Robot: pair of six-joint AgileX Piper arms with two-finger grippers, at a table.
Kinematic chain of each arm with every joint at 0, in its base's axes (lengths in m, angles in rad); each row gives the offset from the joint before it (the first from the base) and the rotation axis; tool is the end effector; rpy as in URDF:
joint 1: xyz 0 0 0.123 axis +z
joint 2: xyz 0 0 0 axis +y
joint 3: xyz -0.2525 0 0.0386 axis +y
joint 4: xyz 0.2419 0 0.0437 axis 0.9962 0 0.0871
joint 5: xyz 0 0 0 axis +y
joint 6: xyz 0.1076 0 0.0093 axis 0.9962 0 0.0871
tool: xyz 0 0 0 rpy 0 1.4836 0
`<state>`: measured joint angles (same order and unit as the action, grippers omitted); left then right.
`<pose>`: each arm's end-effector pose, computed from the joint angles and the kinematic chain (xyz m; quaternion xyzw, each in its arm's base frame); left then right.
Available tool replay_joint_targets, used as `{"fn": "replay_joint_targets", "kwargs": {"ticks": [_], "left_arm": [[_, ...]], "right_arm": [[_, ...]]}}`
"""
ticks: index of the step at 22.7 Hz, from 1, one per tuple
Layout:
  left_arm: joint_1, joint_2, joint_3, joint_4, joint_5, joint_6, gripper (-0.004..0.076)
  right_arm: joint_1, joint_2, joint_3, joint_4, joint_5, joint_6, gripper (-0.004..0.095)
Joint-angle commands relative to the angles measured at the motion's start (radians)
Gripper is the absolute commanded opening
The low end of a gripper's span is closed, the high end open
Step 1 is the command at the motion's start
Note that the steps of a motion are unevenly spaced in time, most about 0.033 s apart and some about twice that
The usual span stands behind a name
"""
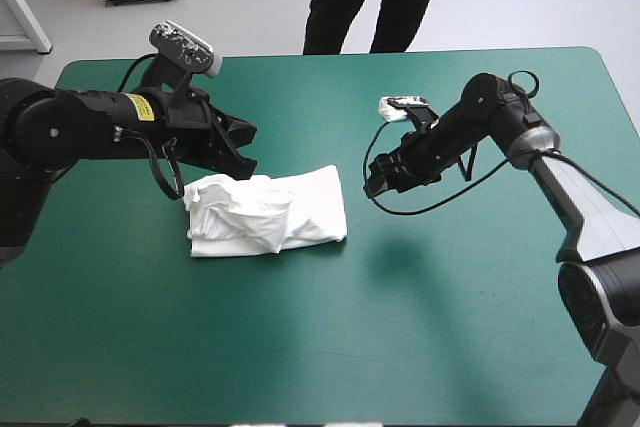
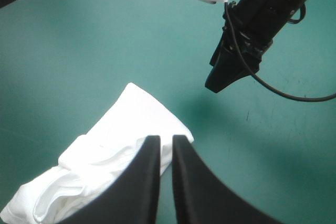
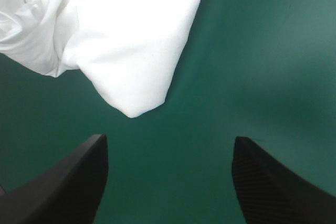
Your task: Fold the cloth
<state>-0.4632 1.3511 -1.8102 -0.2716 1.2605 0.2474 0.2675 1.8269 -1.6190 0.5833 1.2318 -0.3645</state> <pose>0.2200 -0.1407 0.4566 0.3285 0.8395 -0.1780 0.3946 0.3443 0.1525 0.2616 -0.2336 0.9253 0.2746 0.1178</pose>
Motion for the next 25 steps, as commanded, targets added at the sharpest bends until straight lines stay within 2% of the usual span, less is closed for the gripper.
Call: {"fn": "replay_joint_targets", "kwargs": {"ticks": [1,4,6,13,21,23,25], "left_arm": [[-0.002,-0.029,-0.023,-0.027,0.027,-0.001,0.0199],[-0.002,-0.029,-0.023,-0.027,0.027,-0.001,0.0298],[-0.002,-0.029,-0.023,-0.027,0.027,-0.001,0.0331],[-0.002,-0.029,-0.023,-0.021,0.027,-0.001,0.0330],[-0.002,-0.029,-0.023,-0.023,0.027,-0.003,0.0330],[-0.002,-0.029,-0.023,-0.023,0.027,-0.003,0.0330],[-0.002,-0.033,-0.023,-0.030,0.027,-0.003,0.0330]], "right_arm": [[-0.002,0.001,-0.025,0.089,-0.016,-0.035,0.0628],[0.000,0.052,-0.025,0.150,-0.025,-0.064,0.0632],[0.010,0.102,-0.029,0.193,-0.044,-0.092,0.0632],[0.041,0.189,-0.047,0.266,-0.102,-0.132,0.0632],[0.111,0.316,-0.173,0.272,-0.104,-0.101,0.0622],[0.120,0.340,-0.173,0.265,-0.099,-0.074,0.0536],[0.126,0.358,-0.173,0.264,-0.067,-0.074,0.0370]]}}
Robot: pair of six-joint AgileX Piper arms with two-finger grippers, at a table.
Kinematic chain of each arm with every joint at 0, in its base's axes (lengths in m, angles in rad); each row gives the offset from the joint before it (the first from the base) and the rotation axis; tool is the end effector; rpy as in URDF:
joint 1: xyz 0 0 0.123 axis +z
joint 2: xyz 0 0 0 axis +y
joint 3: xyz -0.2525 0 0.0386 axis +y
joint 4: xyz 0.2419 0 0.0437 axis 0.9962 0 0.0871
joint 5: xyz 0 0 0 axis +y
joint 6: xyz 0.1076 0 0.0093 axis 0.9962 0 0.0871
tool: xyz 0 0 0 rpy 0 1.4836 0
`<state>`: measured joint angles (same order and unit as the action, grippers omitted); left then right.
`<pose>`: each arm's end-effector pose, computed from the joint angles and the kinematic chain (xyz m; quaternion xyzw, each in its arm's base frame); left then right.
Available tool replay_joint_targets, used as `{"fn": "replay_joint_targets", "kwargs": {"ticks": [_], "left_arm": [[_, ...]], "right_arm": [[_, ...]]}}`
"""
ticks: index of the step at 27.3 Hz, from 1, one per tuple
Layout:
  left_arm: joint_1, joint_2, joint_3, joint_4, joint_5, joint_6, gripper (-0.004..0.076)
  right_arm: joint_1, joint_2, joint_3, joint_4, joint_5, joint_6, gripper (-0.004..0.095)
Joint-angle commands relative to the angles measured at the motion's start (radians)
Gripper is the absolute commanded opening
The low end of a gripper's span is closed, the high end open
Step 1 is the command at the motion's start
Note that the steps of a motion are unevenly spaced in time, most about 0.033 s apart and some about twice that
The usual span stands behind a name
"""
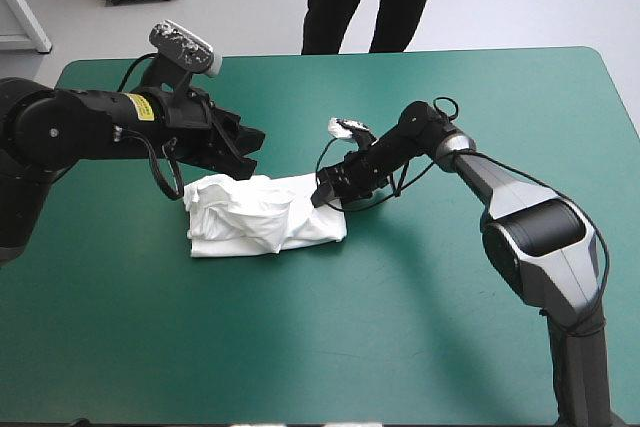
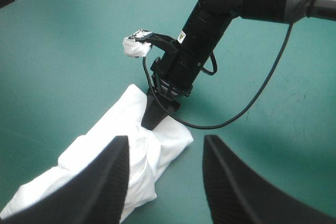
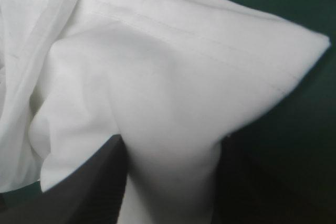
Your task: Fold the cloth
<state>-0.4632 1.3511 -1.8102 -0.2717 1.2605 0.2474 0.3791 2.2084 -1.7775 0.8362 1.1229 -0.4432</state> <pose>0.2200 -0.1407 0.4566 0.3285 0.8395 -0.1780 0.3946 0.3832 0.2305 0.1644 -0.2213 0.8991 0.3729 0.0596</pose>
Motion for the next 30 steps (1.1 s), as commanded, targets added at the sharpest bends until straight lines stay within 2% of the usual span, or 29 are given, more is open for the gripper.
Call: {"fn": "replay_joint_targets", "kwargs": {"ticks": [1,2,3,4,7,15,22,30], "left_arm": [[-0.002,-0.040,-0.023,-0.026,0.027,-0.003,0.0330],[-0.002,-0.041,-0.023,-0.026,0.027,-0.003,0.0330],[-0.002,-0.051,-0.023,-0.022,0.027,-0.003,0.0330],[-0.002,-0.055,-0.023,-0.020,0.027,-0.003,0.0330],[-0.002,-0.070,-0.023,-0.020,0.027,-0.003,0.0330],[-0.002,-0.100,-0.023,-0.026,0.027,-0.003,0.0330],[-0.002,-0.117,-0.023,-0.046,0.027,-0.003,0.0330],[-0.002,-0.125,-0.023,-0.060,0.027,-0.003,0.0330]], "right_arm": [[0.017,-0.022,-0.014,0.004,0.046,0.003,0.0241],[0.017,-0.022,-0.014,0.006,0.042,-0.001,0.0166],[0.017,-0.022,-0.014,0.004,0.026,-0.007,0.0027],[0.017,-0.024,-0.014,0.002,0.018,-0.007,-0.0015],[0.017,-0.028,-0.040,-0.053,0.016,0.012,-0.0007],[-0.027,-0.071,-0.171,-0.436,0.100,0.165,-0.0007],[-0.176,-0.192,-0.133,-0.564,0.126,0.198,-0.0009],[-0.408,-0.377,0.057,-0.644,0.126,0.163,-0.0007]]}}
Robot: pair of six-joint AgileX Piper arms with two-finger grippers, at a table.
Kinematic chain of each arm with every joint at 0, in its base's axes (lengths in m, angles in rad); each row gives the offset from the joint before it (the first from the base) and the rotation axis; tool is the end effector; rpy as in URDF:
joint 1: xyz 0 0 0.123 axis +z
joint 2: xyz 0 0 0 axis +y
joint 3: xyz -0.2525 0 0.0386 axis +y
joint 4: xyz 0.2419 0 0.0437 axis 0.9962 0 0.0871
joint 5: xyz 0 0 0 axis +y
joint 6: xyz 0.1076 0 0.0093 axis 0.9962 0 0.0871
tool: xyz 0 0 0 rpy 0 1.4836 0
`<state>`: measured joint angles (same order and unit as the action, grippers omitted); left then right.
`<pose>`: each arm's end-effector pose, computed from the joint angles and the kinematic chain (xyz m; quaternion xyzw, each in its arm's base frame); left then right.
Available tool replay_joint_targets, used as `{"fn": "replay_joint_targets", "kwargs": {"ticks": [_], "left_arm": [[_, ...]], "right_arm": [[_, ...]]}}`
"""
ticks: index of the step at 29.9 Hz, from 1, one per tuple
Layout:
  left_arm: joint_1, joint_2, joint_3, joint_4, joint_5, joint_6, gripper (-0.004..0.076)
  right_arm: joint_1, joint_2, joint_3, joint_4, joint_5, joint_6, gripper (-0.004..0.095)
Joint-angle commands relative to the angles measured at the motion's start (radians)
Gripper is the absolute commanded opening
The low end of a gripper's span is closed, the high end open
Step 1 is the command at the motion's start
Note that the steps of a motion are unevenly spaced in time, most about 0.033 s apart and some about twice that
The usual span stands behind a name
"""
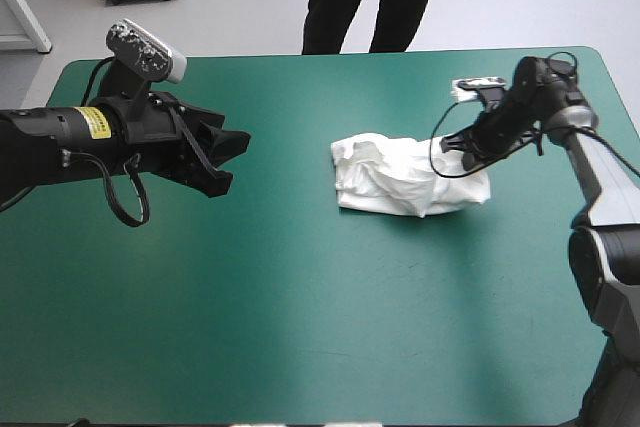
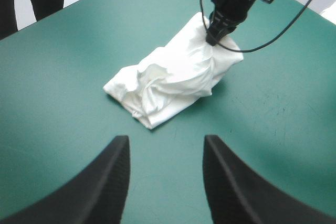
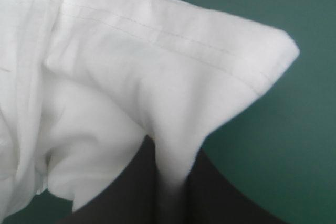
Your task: Fold the cloth
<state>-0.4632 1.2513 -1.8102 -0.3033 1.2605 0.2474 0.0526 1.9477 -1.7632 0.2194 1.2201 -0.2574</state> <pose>0.1872 -0.1279 0.4816 0.3290 0.8140 -0.1971 0.4362 0.4001 0.0432 0.2400 -0.1282 0.9780 0.0933 0.1359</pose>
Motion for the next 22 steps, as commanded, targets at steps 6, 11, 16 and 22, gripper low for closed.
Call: {"fn": "replay_joint_targets", "kwargs": {"ticks": [6,11,16,22], "left_arm": [[-0.002,-0.029,-0.023,-0.041,0.027,-0.003,0.0330],[-0.002,-0.029,-0.023,-0.050,0.027,-0.003,0.0329],[-0.002,-0.029,-0.023,-0.050,0.027,-0.003,0.0328],[-0.002,-0.037,-0.023,-0.050,0.027,0.001,0.0328]], "right_arm": [[-0.280,-0.224,0.169,-0.041,-0.014,-0.040,-0.0009],[-0.427,-0.255,0.195,-0.033,-0.017,-0.045,-0.0007],[-0.475,-0.256,0.231,-0.034,-0.047,-0.070,-0.0009],[-0.475,-0.244,0.250,-0.040,-0.062,-0.080,-0.0009]]}}
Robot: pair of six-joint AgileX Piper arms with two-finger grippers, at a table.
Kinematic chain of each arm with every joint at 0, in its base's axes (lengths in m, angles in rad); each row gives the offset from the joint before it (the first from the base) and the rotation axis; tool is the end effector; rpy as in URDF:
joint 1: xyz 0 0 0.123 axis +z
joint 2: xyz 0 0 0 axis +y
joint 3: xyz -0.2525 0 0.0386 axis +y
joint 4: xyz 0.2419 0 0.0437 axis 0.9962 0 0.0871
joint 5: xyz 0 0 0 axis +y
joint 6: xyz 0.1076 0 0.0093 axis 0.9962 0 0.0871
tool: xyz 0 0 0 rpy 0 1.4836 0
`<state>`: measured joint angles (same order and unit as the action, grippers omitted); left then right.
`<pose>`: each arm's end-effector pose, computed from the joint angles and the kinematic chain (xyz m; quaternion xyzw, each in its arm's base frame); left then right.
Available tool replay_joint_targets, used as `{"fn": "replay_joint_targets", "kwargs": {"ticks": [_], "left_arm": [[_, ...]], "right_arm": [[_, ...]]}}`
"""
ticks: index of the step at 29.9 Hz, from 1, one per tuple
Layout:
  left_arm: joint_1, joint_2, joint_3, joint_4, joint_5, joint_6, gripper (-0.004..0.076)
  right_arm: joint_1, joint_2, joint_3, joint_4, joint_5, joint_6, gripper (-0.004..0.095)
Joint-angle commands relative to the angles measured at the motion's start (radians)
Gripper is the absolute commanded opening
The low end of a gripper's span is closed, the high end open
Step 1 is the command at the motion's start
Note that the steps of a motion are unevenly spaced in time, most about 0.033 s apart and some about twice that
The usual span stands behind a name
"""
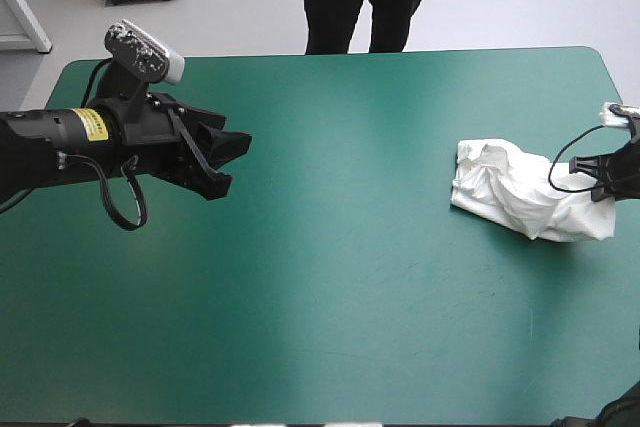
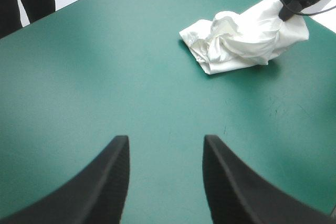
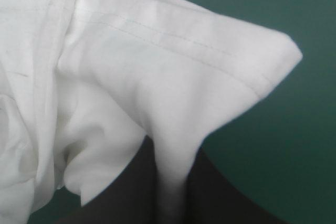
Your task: Fold the cloth
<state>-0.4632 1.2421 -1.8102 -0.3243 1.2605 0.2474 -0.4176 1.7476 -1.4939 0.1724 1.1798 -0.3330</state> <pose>0.1830 -0.1280 0.4841 0.3300 0.8098 -0.2075 0.4384 0.3284 -0.1270 0.2425 0.0655 0.9881 0.0361 0.1342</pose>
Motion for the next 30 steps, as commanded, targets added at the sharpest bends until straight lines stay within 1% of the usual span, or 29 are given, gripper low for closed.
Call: {"fn": "replay_joint_targets", "kwargs": {"ticks": [1,5,7,9,14,16,19,21,24,28,30], "left_arm": [[-0.002,-0.030,-0.023,-0.029,0.027,0.001,0.0328],[-0.002,-0.040,-0.023,-0.029,0.027,0.001,0.0328],[-0.002,-0.043,-0.023,-0.029,0.027,0.001,0.0328],[-0.002,-0.049,-0.023,-0.029,0.027,0.001,0.0328],[-0.002,-0.060,-0.023,-0.029,0.027,0.001,0.0326],[-0.002,-0.060,-0.023,-0.029,0.027,0.001,0.0323],[-0.002,-0.060,-0.023,-0.029,0.027,-0.002,0.0323],[-0.002,-0.066,-0.023,-0.029,0.027,-0.002,0.0323],[-0.002,-0.084,-0.023,-0.019,0.027,-0.002,0.0323],[-0.002,-0.129,-0.023,0.074,0.027,-0.007,0.0323],[-0.002,-0.159,-0.023,0.130,0.027,-0.026,0.0321]], "right_arm": [[-0.005,-0.043,-0.019,0.007,-0.022,-0.002,-0.0009],[-0.005,-0.042,-0.019,-0.026,-0.045,0.015,0.0005],[-0.005,-0.042,-0.019,-0.040,-0.053,0.015,0.0063],[-0.009,-0.042,-0.019,-0.044,-0.061,0.008,0.0160],[-0.050,-0.042,-0.019,-0.041,-0.069,0.023,0.0521],[-0.070,-0.044,-0.019,-0.038,-0.073,0.044,0.0602],[-0.098,-0.047,-0.037,-0.021,-0.068,0.076,0.0612],[-0.111,-0.063,-0.057,0.036,-0.057,0.076,0.0612],[-0.115,-0.102,-0.083,0.152,-0.031,0.053,0.0612],[-0.113,-0.195,-0.092,0.395,0.028,-0.019,0.0612],[-0.095,-0.259,-0.092,0.470,0.061,-0.043,0.0612]]}}
